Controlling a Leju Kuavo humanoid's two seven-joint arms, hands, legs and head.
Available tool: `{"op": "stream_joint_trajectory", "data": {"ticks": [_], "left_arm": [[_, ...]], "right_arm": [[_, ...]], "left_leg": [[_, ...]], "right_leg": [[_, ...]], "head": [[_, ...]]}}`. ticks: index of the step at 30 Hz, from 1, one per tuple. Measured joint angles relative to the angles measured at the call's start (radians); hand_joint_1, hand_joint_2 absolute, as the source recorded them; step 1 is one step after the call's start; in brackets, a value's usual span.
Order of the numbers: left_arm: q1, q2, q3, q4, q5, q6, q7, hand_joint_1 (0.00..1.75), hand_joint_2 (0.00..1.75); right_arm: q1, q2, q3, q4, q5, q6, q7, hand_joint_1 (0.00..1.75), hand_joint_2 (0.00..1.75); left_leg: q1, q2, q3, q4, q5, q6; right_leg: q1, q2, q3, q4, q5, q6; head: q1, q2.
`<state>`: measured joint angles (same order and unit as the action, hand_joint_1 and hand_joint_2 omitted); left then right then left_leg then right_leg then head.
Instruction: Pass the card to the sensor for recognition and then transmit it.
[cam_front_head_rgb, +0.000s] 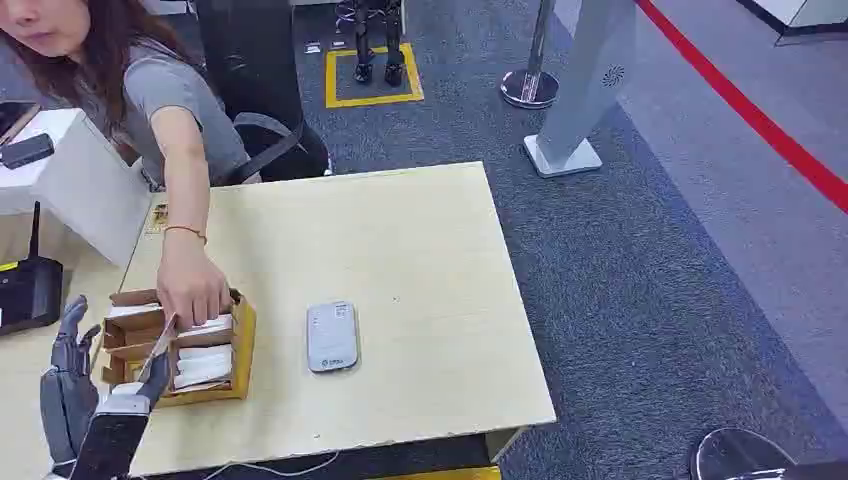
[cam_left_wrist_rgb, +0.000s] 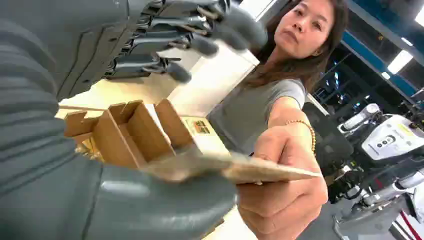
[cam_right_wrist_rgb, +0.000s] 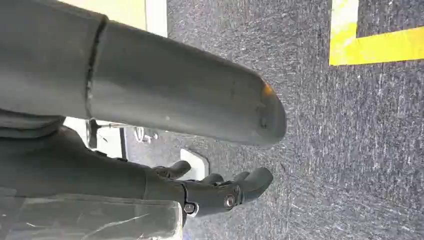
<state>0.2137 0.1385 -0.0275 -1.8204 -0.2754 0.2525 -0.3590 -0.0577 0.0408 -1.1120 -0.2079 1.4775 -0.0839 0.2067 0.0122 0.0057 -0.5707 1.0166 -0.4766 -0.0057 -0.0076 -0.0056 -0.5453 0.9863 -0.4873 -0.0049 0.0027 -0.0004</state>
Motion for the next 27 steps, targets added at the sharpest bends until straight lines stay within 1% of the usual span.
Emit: {"op": "stream_joint_trajectory", "data": {"ticks": [18, 27], "left_arm": [[-0.009, -0.013, 0.029, 0.013, 0.0, -0.001, -0.001, 1.75, 1.75], [-0.038, -0.016, 0.031, 0.031, -0.091, 0.034, 0.015, 1.75, 1.75]], "right_arm": [[-0.001, -0.002, 0.007, 0.0, 0.004, 0.0, -0.01, 0.0, 0.0], [-0.005, -0.002, 0.024, 0.0, 0.019, 0.0, -0.021, 0.0, 0.0]], "left_leg": [[0.0, 0.0, 0.0, 0.0, 0.0, 0.0], [0.0, 0.0, 0.0, 0.0, 0.0, 0.0]], "right_leg": [[0.0, 0.0, 0.0, 0.0, 0.0, 0.0], [0.0, 0.0, 0.0, 0.0, 0.0, 0.0]], "head": [[0.0, 0.0], [0.0, 0.0]]}}
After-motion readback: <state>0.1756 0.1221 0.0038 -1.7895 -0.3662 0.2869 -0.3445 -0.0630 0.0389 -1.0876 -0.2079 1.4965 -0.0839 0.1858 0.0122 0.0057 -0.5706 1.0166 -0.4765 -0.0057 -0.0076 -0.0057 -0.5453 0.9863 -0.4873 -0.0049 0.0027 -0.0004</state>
